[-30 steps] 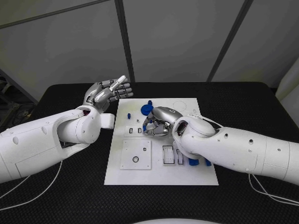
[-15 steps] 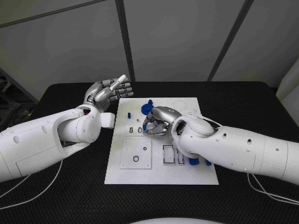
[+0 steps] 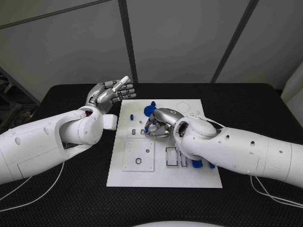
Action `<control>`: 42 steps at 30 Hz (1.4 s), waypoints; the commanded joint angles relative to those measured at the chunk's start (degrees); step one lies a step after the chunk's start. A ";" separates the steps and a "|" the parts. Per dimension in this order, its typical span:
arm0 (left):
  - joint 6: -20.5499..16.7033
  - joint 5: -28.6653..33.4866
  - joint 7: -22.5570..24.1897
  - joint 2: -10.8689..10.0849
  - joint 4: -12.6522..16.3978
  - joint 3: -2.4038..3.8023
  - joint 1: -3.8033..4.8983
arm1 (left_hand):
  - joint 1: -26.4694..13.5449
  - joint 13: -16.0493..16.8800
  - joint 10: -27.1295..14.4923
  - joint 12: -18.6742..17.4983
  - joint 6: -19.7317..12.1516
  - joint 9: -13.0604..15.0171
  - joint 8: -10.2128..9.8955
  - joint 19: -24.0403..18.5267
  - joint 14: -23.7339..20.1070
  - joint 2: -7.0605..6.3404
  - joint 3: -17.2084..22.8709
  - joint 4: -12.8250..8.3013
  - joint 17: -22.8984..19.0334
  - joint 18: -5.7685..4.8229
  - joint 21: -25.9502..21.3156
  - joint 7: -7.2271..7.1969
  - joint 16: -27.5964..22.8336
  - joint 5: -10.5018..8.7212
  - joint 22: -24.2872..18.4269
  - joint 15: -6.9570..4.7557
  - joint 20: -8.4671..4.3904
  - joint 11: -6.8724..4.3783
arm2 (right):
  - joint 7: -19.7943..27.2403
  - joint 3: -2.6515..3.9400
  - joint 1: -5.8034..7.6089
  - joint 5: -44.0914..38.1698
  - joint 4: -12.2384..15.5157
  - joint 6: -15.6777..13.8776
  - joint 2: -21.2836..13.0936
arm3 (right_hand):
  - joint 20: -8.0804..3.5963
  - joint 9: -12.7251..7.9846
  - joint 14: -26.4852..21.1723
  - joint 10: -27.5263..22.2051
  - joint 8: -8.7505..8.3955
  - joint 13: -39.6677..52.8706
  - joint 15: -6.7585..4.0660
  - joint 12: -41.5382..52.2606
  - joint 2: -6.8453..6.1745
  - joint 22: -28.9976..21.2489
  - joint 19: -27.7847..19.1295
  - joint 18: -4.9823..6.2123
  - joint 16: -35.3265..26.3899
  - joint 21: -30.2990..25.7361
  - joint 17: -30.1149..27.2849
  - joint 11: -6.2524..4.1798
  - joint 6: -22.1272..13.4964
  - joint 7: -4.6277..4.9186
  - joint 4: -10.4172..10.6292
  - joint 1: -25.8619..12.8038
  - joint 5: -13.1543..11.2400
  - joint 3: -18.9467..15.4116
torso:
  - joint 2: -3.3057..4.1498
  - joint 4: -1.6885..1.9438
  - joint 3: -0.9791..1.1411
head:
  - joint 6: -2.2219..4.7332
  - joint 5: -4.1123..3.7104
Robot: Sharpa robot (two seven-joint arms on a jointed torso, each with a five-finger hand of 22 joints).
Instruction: Assemble the parts on the task board
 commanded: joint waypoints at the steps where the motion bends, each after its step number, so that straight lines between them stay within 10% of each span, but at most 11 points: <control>1: 0.78 -0.40 0.07 -0.03 0.05 0.05 0.11 | -0.05 -0.06 0.29 -0.28 0.37 0.07 -0.31 -0.17 -0.11 0.41 -0.01 -0.48 -0.08 -0.87 -0.21 1.16 -0.30 -0.39 -0.10 0.29 0.01 -0.03 | -1.20 -0.22 -0.16 -0.78 -0.20 2.77 -0.05 | -0.33 -0.15 3.34 -0.53 -0.43 3.57 -0.06 -0.46 -0.27 15.10 6.04 -0.43 -0.41 0.37 2.23 0.02 -0.60 0.13 -0.26 -0.66 0.13 -0.17 | 0.01 -0.01 0.02 | -0.01 0.05; 42: 1.11 -0.41 -0.47 0.08 -0.08 0.05 0.11 | -0.09 -0.07 0.31 -0.37 0.38 0.07 -0.40 -0.24 -0.17 0.47 -0.10 -0.62 -0.08 -0.88 -0.26 1.20 -0.43 -0.40 -0.16 0.32 0.04 0.00 | -1.49 -0.22 -0.16 -1.38 -0.09 0.21 0.07 | 1.04 -2.09 3.01 -3.39 -1.14 -0.35 1.40 -6.12 -4.36 15.10 6.04 -0.43 -1.47 0.37 0.73 1.85 -11.25 2.16 2.64 -5.16 -0.41 -3.63 | -0.01 -0.02 0.01 | -0.11 -0.18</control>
